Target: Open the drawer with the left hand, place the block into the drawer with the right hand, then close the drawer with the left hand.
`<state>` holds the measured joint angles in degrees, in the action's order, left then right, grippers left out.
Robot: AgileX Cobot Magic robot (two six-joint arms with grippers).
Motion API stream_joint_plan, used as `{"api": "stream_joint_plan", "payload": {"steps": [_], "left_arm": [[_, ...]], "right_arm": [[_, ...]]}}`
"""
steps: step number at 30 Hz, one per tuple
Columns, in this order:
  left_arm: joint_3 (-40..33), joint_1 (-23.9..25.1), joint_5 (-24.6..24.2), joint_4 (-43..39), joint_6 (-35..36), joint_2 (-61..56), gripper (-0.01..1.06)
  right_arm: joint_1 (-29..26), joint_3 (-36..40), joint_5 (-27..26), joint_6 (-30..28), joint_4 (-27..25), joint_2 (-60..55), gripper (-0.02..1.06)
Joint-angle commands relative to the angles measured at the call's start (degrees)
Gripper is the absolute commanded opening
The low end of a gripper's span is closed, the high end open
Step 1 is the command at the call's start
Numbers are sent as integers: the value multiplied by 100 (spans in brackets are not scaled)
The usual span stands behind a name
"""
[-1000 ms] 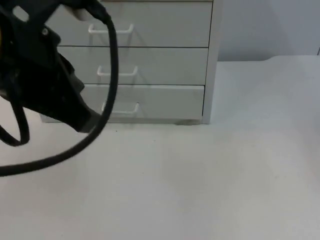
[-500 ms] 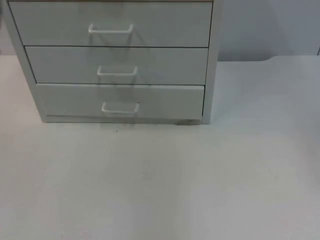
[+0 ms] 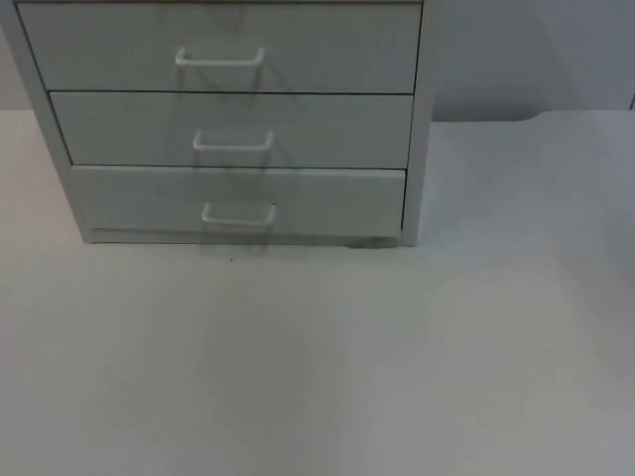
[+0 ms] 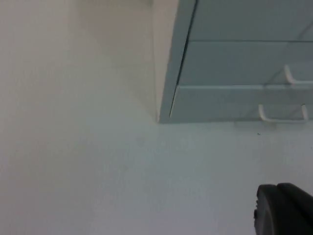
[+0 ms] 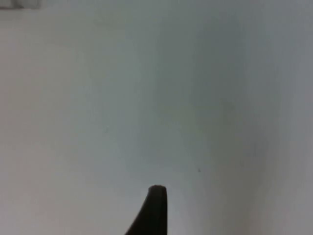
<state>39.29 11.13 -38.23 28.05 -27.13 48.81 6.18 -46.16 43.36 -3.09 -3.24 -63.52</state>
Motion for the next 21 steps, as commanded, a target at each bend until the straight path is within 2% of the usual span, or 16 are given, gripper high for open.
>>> {"api": "stream_joint_plan", "payload": {"steps": [1, 6, 15, 19, 21], "left_arm": [[-14, 29, -96, 115, -95, -320, 0], [-14, 29, -259, 160, -4, -1113, 0], [-14, 16, -618, 140, 44, -2134, 0], [-14, -169, -645, 171, 115, -2567, 0], [-14, -453, -658, 285, 162, -2866, 0]], "right_arm": [[159, -1, -146, -259, -28, 461, 80], [537, -1, -199, -379, 12, 1682, 80], [583, -1, -19, -340, -8, 2956, 80], [583, -1, 237, -339, -8, 3342, 80], [583, -1, 443, -339, -8, 3590, 80]]}}
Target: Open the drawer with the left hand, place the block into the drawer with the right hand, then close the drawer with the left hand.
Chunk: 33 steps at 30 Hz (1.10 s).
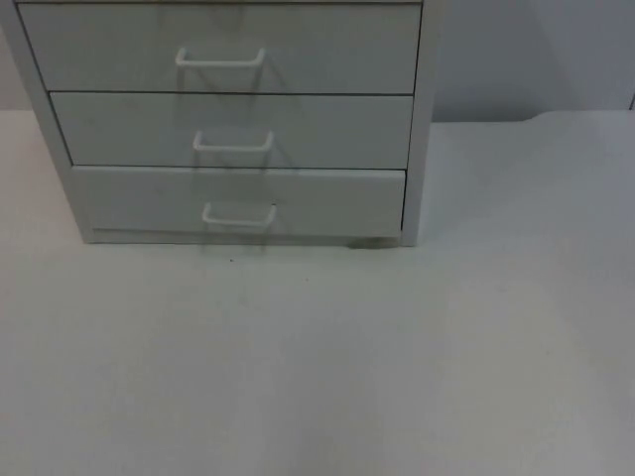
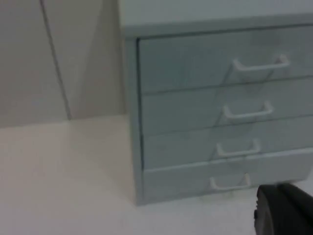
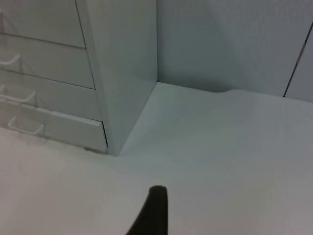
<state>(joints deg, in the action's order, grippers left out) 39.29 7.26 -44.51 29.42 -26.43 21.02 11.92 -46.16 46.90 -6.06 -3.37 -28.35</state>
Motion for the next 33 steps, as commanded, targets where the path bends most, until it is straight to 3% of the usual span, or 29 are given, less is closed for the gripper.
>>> {"api": "stream_joint_plan", "payload": {"steps": [1, 3, 8, 15, 19, 22, 27, 33], "left_arm": [[-14, -321, -57, 79, 104, -265, 0], [-14, -487, -67, -82, 219, -392, 0], [-14, -805, -390, -1631, 1298, -1168, 0], [-25, -782, -1134, -1804, 1676, -1941, 0], [-73, -782, -1544, -2554, 2294, -2102, 0], [-150, -782, -1864, -2739, 2361, -2102, 0], [-638, -782, -1865, -2584, 2365, -2102, 0], [-1037, -782, -1820, -2492, 2388, -2102, 0]], "right_arm": [[9, -1, 150, -42, 5, 207, 80], [9, -1, 181, -42, 5, 342, 80], [9, -1, 181, -42, -17, 899, 80], [9, 230, 409, -42, -41, 1417, 80], [9, 665, 463, -42, -131, 1932, 80], [9, 844, 478, -42, -131, 2193, 80], [9, 1199, 525, -42, -131, 2683, 80], [9, 1386, 979, -42, -134, 2835, 80]]}}
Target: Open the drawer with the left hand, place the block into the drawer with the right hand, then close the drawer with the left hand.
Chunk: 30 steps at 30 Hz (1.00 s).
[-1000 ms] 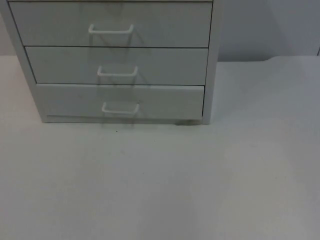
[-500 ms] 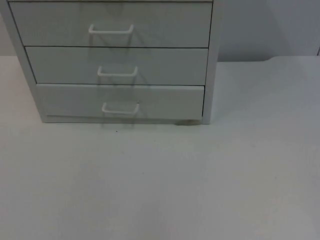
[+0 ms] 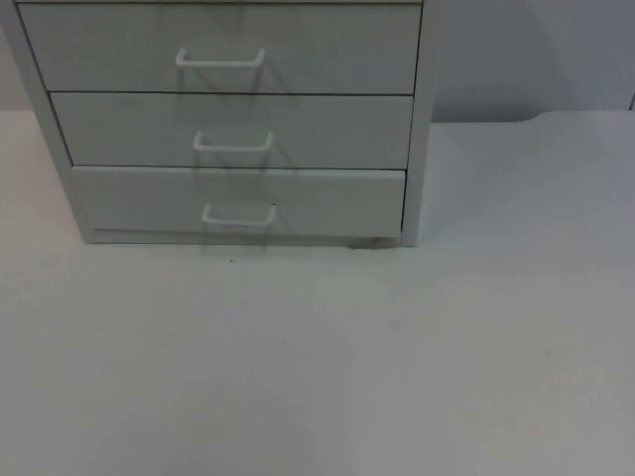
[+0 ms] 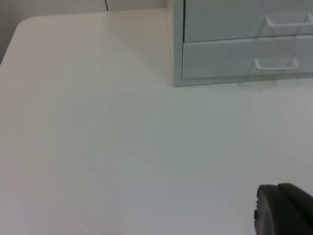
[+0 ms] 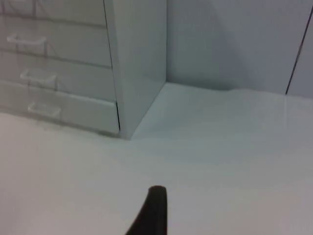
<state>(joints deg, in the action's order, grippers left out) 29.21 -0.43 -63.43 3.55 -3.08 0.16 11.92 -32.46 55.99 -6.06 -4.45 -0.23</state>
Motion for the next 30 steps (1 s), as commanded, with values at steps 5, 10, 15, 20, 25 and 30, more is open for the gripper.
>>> {"api": "stream_joint_plan", "payload": {"steps": [5, 10, 15, 20, 25, 30], "left_arm": [[-93, -13, 184, 71, 53, -16, 0], [-92, -13, 184, 25, 94, -16, 0], [-92, -13, 184, 4, 94, -16, 0], [-92, -13, 184, 4, 94, -16, 0], [-92, -13, 184, 4, 94, -16, 0], [-92, -13, 184, 4, 94, -16, 0]], "right_arm": [[9, 76, 292, -55, 14, 23, 80], [9, 157, 319, -55, 42, 23, 80], [9, 201, 475, 26, 131, 23, 80], [9, 288, 589, 313, 326, 23, 80], [9, 288, 589, 606, 523, 23, 80], [9, 288, 589, 606, 523, 23, 80]]}}
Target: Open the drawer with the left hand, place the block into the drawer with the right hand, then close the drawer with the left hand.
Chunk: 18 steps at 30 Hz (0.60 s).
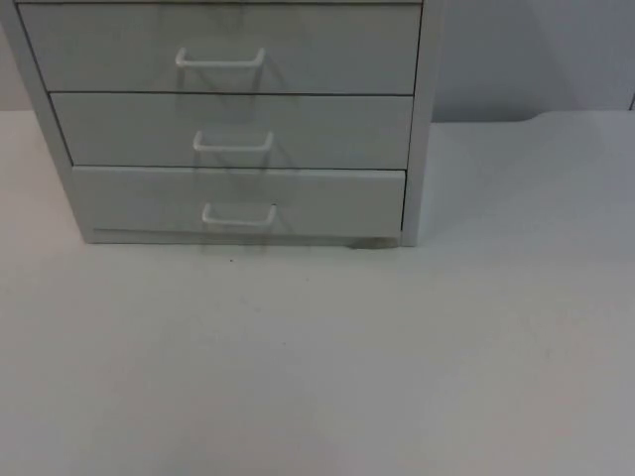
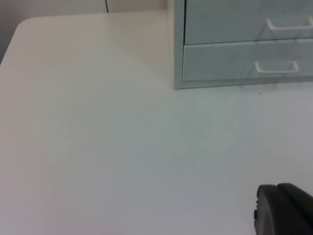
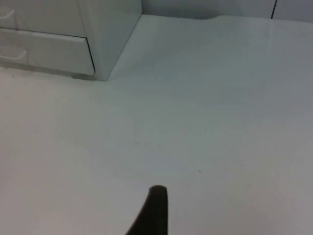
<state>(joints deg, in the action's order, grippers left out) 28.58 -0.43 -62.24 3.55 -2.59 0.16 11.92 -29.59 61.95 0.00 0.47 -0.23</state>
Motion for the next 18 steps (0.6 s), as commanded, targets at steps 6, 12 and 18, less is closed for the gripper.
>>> {"api": "stream_joint_plan", "payload": {"steps": [6, 12, 18], "left_arm": [[-29, -13, 65, 5, 44, -16, 19], [-29, -13, 65, 1, 57, -16, 81], [-29, -13, 65, 1, 57, -16, 105]], "right_arm": [[9, 0, -7, 0, 31, 23, 80], [9, 0, -7, 0, 31, 23, 81], [9, 0, -7, 0, 31, 23, 105]]}}
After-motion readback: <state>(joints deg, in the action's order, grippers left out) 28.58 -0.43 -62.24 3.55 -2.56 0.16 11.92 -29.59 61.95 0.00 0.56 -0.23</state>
